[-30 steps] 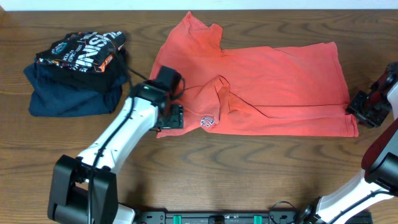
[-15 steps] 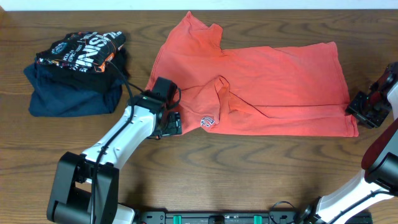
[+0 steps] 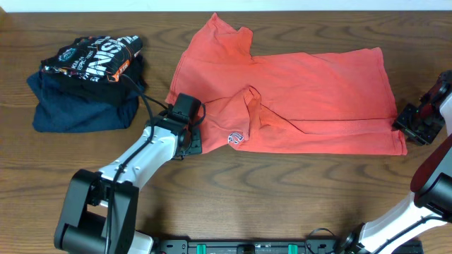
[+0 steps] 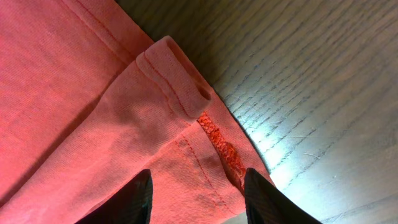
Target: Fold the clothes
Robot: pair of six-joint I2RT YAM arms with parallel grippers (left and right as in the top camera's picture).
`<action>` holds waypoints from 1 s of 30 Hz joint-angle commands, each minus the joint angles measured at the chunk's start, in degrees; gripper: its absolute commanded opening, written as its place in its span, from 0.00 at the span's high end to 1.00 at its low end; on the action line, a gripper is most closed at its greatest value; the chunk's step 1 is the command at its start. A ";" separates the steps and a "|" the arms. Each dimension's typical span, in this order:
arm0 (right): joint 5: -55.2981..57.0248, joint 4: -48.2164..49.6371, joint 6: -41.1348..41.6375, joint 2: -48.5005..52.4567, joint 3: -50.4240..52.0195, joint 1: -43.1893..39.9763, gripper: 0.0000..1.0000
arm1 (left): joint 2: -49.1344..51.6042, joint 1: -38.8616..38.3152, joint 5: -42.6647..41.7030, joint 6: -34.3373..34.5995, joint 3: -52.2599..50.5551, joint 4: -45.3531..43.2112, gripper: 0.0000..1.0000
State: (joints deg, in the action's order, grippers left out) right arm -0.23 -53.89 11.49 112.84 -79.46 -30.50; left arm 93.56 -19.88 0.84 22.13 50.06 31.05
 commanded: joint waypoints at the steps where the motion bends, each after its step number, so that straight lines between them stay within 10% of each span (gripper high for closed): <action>1: 0.46 0.13 -0.48 0.48 0.20 0.42 0.54 | 1.18 0.26 0.72 -1.05 -0.15 0.37 0.88; 30: 1.68 0.09 -0.92 0.48 0.20 0.42 0.53 | 1.16 8.31 14.88 -3.67 0.13 9.14 0.93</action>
State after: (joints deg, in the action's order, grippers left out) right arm 0.84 -53.87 11.44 112.84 -79.46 -30.50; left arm 94.02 -11.73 13.96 19.22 50.06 38.68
